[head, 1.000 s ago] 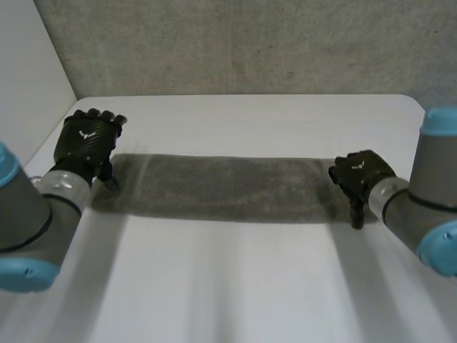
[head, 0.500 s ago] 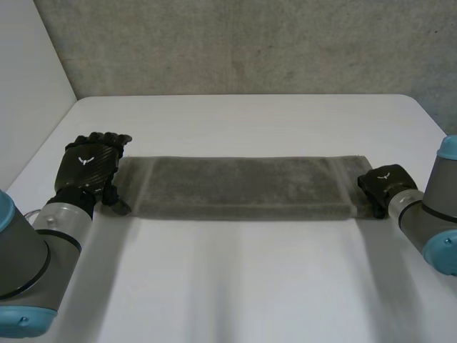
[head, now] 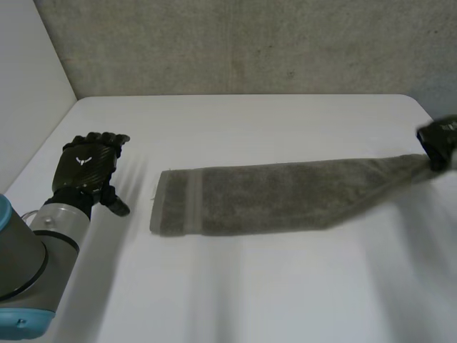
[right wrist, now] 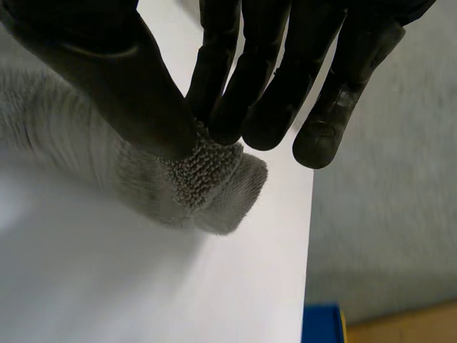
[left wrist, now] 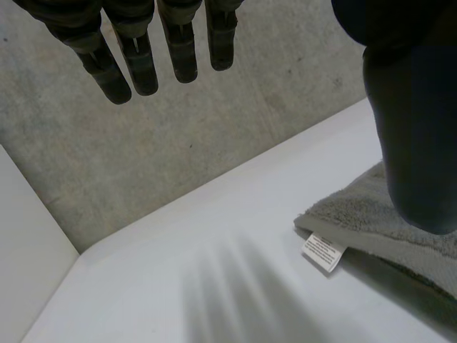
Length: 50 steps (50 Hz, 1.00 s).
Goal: Fold the towel.
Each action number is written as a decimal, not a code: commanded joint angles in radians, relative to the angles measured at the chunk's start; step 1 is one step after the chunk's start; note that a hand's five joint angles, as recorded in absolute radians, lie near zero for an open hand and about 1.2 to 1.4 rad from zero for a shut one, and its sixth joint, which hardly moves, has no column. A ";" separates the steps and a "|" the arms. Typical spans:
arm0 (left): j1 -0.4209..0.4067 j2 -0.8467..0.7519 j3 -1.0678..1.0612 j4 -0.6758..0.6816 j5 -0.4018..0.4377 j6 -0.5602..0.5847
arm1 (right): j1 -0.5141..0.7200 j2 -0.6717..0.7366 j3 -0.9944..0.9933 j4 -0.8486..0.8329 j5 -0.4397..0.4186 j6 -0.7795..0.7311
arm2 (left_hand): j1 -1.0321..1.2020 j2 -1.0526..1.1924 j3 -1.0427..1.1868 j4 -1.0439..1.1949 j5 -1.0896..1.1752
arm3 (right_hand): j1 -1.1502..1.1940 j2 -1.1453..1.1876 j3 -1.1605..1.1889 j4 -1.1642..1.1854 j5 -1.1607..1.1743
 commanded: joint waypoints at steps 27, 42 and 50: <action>-0.015 -0.012 0.007 0.070 -0.006 0.001 | 0.763 0.194 -0.261 0.079 0.023 0.261 | -0.084 -0.076 -0.062 -0.078 -0.213 | -1.019 -1.153 -1.148 -1.157 -1.119; -0.018 -0.012 -0.003 0.082 -0.006 0.002 | 0.499 0.087 0.189 -0.078 0.009 0.176 | -0.087 -0.079 -0.065 -0.081 -0.216 | -0.733 -0.867 -0.862 -0.871 -0.833; -0.018 -0.003 -0.013 0.084 -0.006 0.001 | 0.477 0.090 0.198 -0.130 0.026 0.103 | -0.090 -0.082 -0.068 -0.084 -0.219 | 0.203 0.069 0.074 0.065 0.102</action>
